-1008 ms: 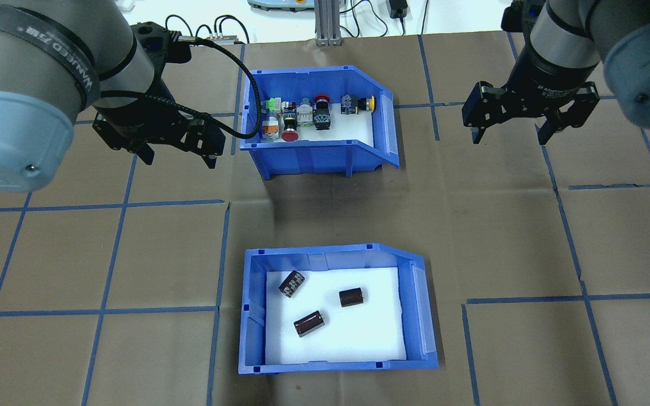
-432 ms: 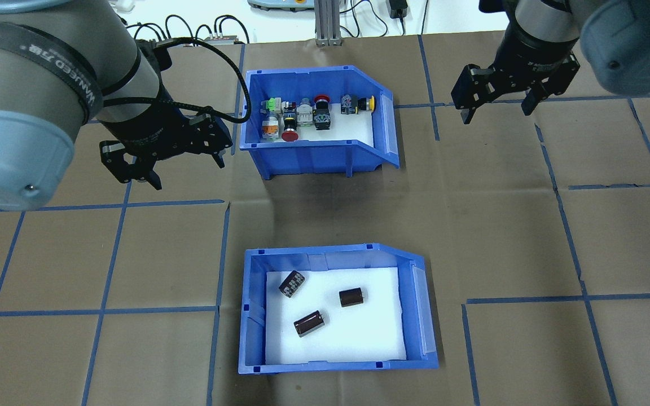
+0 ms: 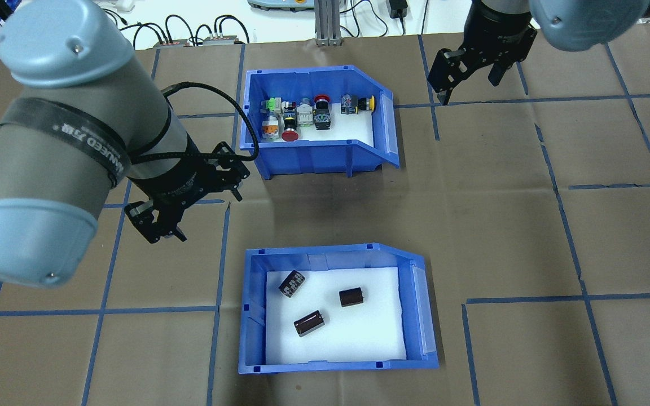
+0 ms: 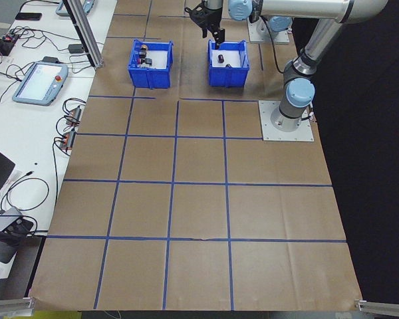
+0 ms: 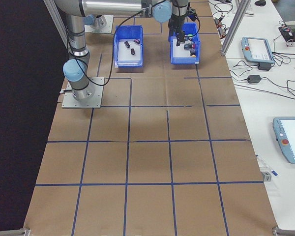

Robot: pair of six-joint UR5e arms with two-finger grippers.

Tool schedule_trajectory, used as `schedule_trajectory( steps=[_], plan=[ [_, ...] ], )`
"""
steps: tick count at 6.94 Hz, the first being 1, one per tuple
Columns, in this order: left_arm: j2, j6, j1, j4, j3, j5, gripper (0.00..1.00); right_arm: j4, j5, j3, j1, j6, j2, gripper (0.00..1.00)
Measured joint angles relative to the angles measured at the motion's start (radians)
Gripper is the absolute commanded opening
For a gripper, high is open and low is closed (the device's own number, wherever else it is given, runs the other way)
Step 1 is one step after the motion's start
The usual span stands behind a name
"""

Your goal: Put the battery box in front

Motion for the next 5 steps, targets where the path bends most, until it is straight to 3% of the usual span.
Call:
schedule_trajectory(
  steps=[3, 5],
  plan=[
    [0.077, -0.504, -0.199, 0.077, -0.164, 0.000, 0.99, 0.005, -0.009, -0.201, 0.108, -0.256, 0.174, 1.00],
    [0.153, -0.770, -0.285, 0.118, -0.270, -0.008, 0.99, 0.004, -0.006, -0.247, 0.165, -0.429, 0.214, 1.00]
  ],
)
